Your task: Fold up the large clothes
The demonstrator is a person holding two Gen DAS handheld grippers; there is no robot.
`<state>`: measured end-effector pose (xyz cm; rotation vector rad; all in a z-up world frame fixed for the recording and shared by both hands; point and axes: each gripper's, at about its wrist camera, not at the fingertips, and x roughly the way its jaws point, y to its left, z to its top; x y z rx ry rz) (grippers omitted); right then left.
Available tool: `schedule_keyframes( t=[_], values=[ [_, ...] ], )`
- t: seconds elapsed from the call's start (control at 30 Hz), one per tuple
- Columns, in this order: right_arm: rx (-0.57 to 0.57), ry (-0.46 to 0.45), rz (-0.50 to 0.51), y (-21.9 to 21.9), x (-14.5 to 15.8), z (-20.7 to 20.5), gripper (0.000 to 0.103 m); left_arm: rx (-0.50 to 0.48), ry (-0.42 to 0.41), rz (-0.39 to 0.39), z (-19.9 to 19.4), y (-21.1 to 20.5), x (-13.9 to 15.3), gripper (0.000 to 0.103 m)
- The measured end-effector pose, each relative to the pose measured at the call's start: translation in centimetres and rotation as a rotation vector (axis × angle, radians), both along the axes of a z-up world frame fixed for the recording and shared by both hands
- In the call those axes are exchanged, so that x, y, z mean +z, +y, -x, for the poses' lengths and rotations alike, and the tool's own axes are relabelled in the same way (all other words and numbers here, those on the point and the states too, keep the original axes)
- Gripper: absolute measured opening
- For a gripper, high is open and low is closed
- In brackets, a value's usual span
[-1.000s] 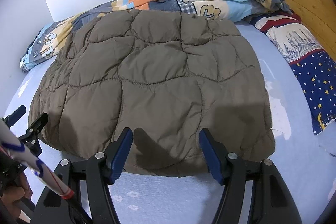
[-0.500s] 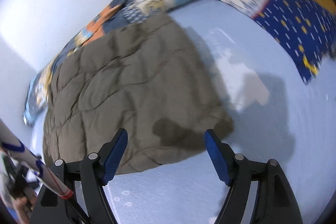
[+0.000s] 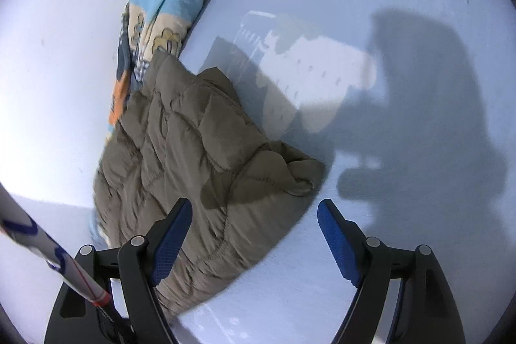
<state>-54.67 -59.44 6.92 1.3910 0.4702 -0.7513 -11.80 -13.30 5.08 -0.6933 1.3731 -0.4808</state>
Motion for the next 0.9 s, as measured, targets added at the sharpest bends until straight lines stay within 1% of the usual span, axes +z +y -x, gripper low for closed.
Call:
schedule_keyframes(
  t=[0.07, 0.17, 0.27, 0.3, 0.33, 0.4, 0.43, 0.5, 0.57, 0.67, 0.7, 0.77, 0.83, 0.9],
  values=[
    [-0.014, -0.03, -0.019, -0.2, -0.7, -0.3, 0.084, 0.0, 0.01, 0.024, -0.4, 0.2, -0.6, 0.086],
    [-0.063, -0.071, -0.05, -0.6, -2.5, -0.8, 0.086, 0.009, 0.013, 0.049, -1.0, 0.0, -1.2, 0.091],
    [-0.077, -0.137, -0.092, -1.1, -4.3, -1.4, 0.086, -0.007, -0.017, 0.033, -1.5, -1.0, -0.7, 0.091],
    [-0.07, -0.145, -0.085, -1.2, -4.4, -1.6, 0.083, -0.021, -0.06, 0.021, -1.3, -1.1, -0.1, 0.087],
    [-0.055, -0.138, -0.058, -1.2, -4.1, -2.1, 0.079, -0.036, -0.101, 0.003, -1.6, -1.8, 0.4, 0.08],
    [-0.015, -0.076, 0.002, -1.2, -3.0, -2.8, 0.057, -0.081, -0.176, -0.065, -1.6, -3.0, 1.5, 0.068],
    [0.001, -0.053, 0.03, -1.1, -2.5, -3.1, 0.049, -0.087, -0.199, -0.08, -1.4, -3.1, 1.9, 0.065],
    [0.052, 0.032, 0.118, -0.6, -0.8, -4.1, 0.043, -0.107, -0.274, -0.128, -0.7, -3.5, 3.2, 0.056],
    [0.107, 0.126, 0.238, 0.3, 1.4, -5.3, 0.039, -0.141, -0.349, -0.182, 0.0, -3.9, 4.6, 0.053],
    [0.178, 0.223, 0.395, 1.8, 4.2, -6.9, 0.036, -0.184, -0.465, -0.248, 1.3, -4.5, 6.8, 0.05],
    [0.191, 0.237, 0.423, 2.2, 4.7, -7.0, 0.035, -0.2, -0.51, -0.273, 1.9, -4.7, 7.6, 0.05],
    [0.22, 0.266, 0.485, 3.2, 5.9, -7.2, 0.034, -0.221, -0.57, -0.296, 2.7, -5.0, 8.9, 0.05],
    [0.238, 0.293, 0.527, 3.9, 6.8, -7.3, 0.033, -0.231, -0.603, -0.298, 3.2, -5.1, 10.0, 0.049],
    [0.251, 0.304, 0.559, 4.4, 7.7, -7.5, 0.033, -0.232, -0.62, -0.281, 3.2, -5.1, 10.9, 0.049]
  ],
)
